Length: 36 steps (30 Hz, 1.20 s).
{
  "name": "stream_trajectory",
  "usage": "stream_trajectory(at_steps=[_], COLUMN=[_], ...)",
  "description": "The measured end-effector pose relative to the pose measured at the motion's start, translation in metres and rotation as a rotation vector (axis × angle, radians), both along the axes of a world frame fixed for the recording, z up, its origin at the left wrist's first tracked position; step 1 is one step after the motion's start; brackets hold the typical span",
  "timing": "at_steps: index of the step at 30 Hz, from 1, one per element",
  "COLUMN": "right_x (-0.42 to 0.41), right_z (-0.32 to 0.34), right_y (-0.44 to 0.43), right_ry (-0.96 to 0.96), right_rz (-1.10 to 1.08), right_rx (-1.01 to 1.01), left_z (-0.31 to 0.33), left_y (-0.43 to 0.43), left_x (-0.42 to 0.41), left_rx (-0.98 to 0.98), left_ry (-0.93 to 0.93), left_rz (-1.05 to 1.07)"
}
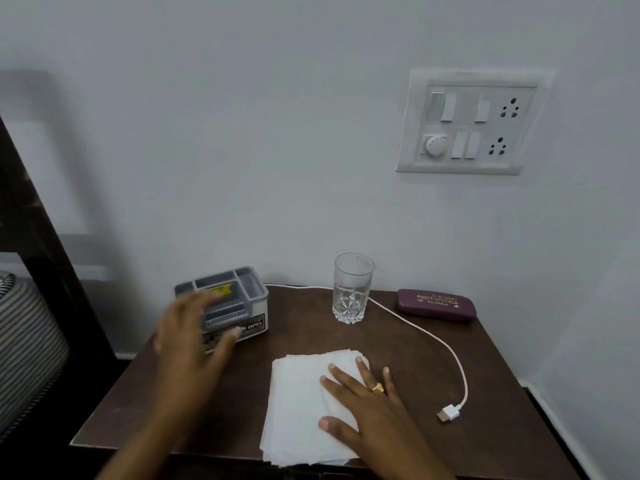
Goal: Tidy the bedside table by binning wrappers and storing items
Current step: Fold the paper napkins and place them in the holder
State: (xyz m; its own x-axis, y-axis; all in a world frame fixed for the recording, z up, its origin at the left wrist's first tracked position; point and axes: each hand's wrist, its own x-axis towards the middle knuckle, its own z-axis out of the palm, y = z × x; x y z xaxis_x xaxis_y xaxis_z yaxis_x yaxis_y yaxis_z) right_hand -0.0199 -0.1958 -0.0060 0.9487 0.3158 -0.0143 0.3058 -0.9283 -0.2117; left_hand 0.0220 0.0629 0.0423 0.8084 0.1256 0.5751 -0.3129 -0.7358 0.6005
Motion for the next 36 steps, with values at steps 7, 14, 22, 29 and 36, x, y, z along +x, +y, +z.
stream_trajectory(at_steps=[7,14,22,29,36], right_x=[0.014,0.049,0.047,0.027,0.016], right_z=[-0.01,-0.014,-0.013,-0.004,-0.002], right_y=[-0.002,-0.021,-0.02,-0.022,-0.021], right_ry=[-0.115,-0.267,-0.313,-0.223,-0.031], right_rz=[-0.047,-0.326,-0.315,-0.201,-0.189], right_rx=[0.492,0.677,0.728,0.914,1.03], left_z=[-0.046,-0.069,-0.064,-0.056,-0.055], left_y=[-0.086,-0.088,-0.089,-0.091,-0.087], left_x=[0.006,0.006,0.0,-0.003,-0.001], left_rx=[0.29,0.321,0.378,0.382,0.316], left_ry=[0.153,0.146,0.113,0.132,-0.016], left_rz=[-0.401,-0.395,-0.349,-0.261,-0.269])
